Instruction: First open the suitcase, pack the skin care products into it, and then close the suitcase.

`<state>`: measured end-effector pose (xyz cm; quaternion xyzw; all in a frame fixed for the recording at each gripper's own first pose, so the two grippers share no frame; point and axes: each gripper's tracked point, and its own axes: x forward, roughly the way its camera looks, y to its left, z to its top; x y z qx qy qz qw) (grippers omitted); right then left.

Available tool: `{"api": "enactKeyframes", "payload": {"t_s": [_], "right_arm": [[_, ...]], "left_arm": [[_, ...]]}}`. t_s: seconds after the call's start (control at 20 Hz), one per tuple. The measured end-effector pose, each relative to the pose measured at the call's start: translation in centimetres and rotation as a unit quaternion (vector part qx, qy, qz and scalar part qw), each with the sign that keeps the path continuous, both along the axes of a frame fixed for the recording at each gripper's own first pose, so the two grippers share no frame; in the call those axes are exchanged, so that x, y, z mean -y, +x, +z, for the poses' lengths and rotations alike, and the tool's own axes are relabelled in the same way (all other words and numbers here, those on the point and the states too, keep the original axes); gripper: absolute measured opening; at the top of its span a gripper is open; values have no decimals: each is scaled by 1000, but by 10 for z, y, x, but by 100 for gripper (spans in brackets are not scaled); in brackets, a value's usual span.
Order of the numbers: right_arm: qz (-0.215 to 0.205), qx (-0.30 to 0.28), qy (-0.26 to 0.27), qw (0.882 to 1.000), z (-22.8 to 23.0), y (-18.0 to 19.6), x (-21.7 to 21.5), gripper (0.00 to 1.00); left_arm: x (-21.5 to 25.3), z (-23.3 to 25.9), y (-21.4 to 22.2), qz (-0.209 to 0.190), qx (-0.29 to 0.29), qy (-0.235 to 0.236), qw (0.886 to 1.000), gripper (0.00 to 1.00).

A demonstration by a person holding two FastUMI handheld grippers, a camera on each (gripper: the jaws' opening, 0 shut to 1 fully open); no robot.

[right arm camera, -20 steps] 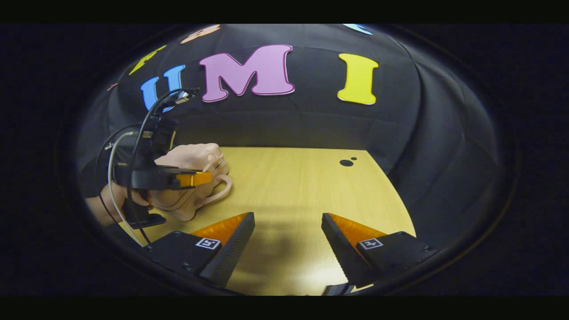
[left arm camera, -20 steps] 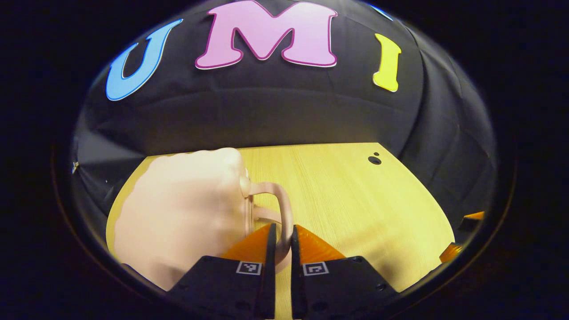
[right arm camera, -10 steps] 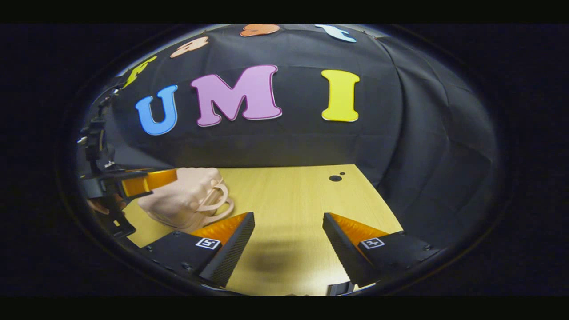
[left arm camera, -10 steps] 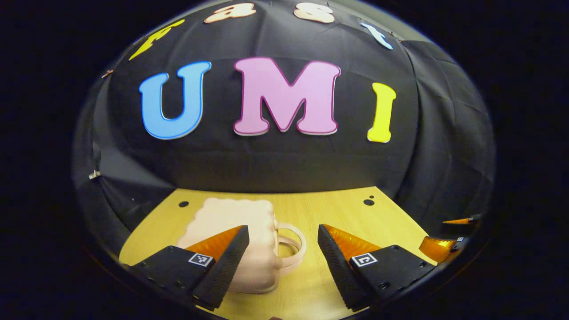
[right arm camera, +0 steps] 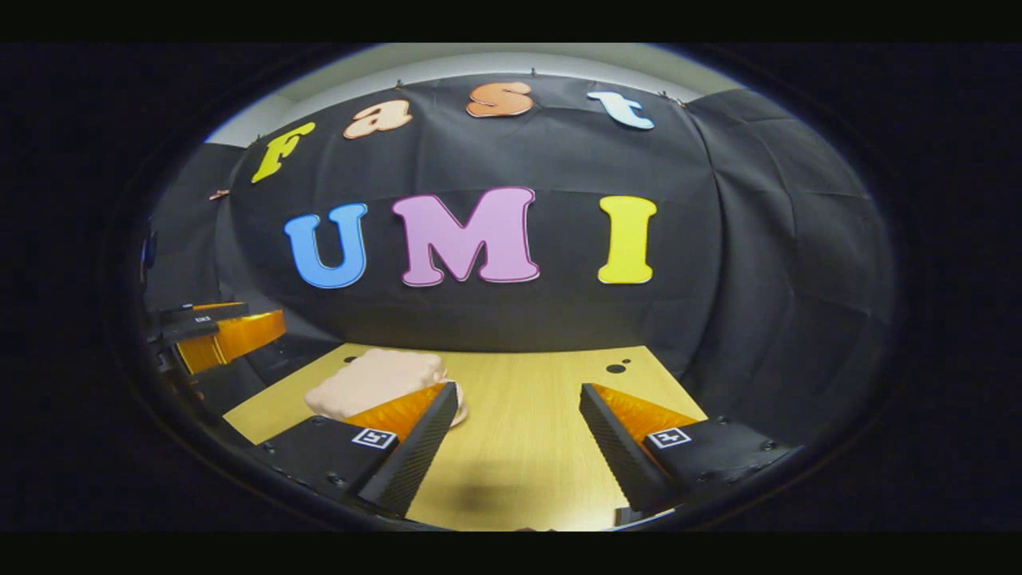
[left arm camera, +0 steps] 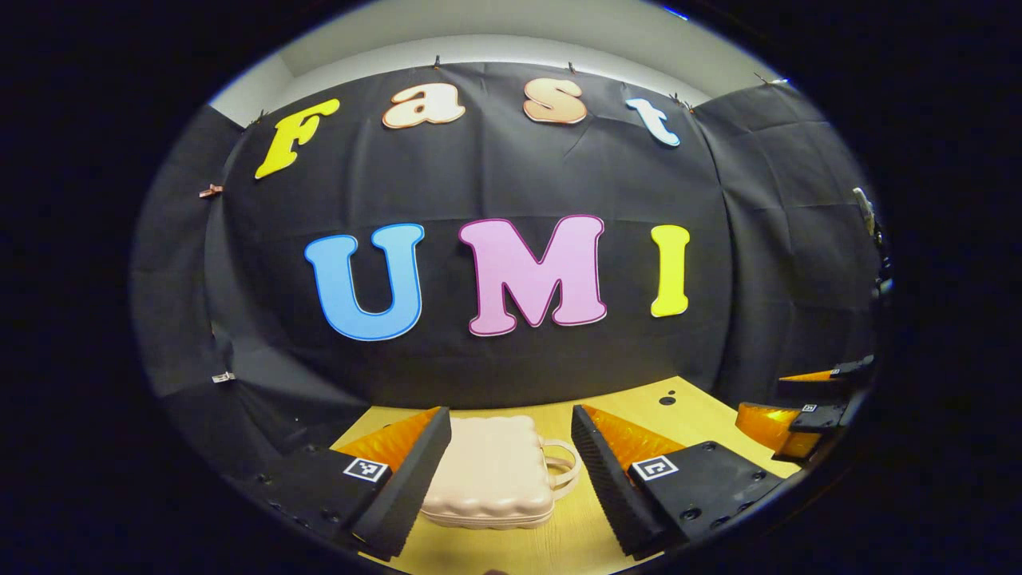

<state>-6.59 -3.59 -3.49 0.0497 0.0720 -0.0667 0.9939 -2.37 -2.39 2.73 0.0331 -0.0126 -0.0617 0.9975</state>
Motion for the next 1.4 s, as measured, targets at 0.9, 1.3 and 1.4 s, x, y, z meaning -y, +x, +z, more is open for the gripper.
{"api": "enactKeyframes", "payload": {"t_s": [0.9,1.3,1.4], "right_arm": [[55,24,-11,998,15,-35,-52,97],[48,2,-14,999,-6,-43,-51,97],[51,4,-21,998,-5,-43,-56,97]], "left_arm": [[-44,-22,-60,32,-2,-11,999,95],[-56,-55,-64,35,-38,-46,998,95],[-60,-59,-61,32,-42,-51,997,95]]}}
